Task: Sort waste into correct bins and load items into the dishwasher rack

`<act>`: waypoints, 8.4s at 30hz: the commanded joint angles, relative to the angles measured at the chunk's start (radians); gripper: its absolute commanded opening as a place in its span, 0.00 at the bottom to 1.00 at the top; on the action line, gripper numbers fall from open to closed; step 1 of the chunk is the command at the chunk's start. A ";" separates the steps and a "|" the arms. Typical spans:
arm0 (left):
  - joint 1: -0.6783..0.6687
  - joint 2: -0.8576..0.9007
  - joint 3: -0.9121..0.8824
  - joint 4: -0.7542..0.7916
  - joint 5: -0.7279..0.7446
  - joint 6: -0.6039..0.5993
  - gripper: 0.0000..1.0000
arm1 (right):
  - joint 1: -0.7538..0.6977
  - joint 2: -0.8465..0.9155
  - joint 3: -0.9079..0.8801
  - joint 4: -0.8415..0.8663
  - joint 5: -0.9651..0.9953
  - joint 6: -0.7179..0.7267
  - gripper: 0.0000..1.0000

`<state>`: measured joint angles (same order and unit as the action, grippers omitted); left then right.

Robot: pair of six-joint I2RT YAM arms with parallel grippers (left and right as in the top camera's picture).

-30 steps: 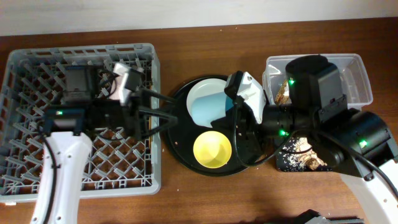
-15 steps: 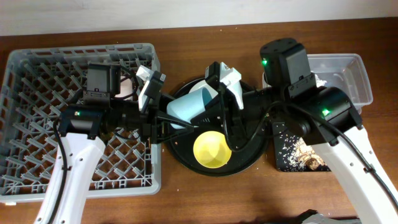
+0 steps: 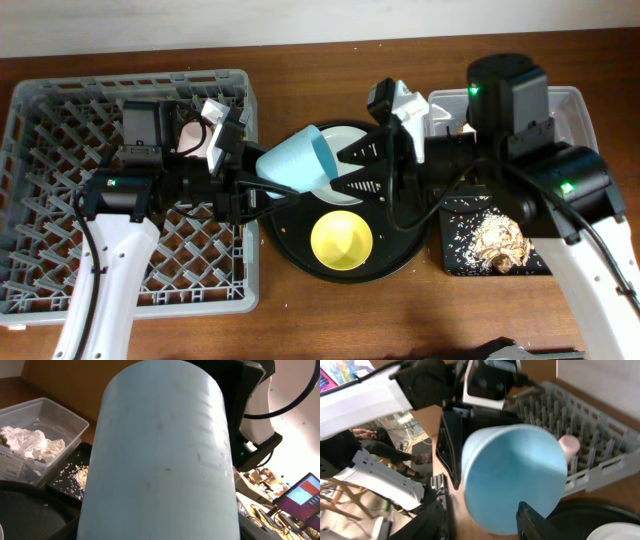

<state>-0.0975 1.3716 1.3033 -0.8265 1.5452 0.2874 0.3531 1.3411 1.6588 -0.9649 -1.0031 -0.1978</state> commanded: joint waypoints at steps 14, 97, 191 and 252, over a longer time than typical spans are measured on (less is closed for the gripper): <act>0.040 -0.020 0.006 -0.023 -0.057 -0.085 0.26 | -0.072 0.077 0.013 -0.066 0.027 0.005 0.19; 0.089 -0.059 0.095 -0.332 -1.279 -0.459 0.73 | -0.098 0.222 -0.103 -0.249 0.458 0.109 0.98; 0.465 0.587 0.607 0.283 -0.411 -0.800 0.99 | -0.577 0.221 -0.094 -0.145 0.780 0.345 0.99; 0.510 0.533 0.452 -0.664 -0.445 0.134 0.00 | -0.577 0.221 -0.094 -0.145 0.779 0.346 0.99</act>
<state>0.3946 1.8317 1.7515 -1.5024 1.0344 0.3706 -0.2218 1.5627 1.5574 -1.1107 -0.2321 0.1501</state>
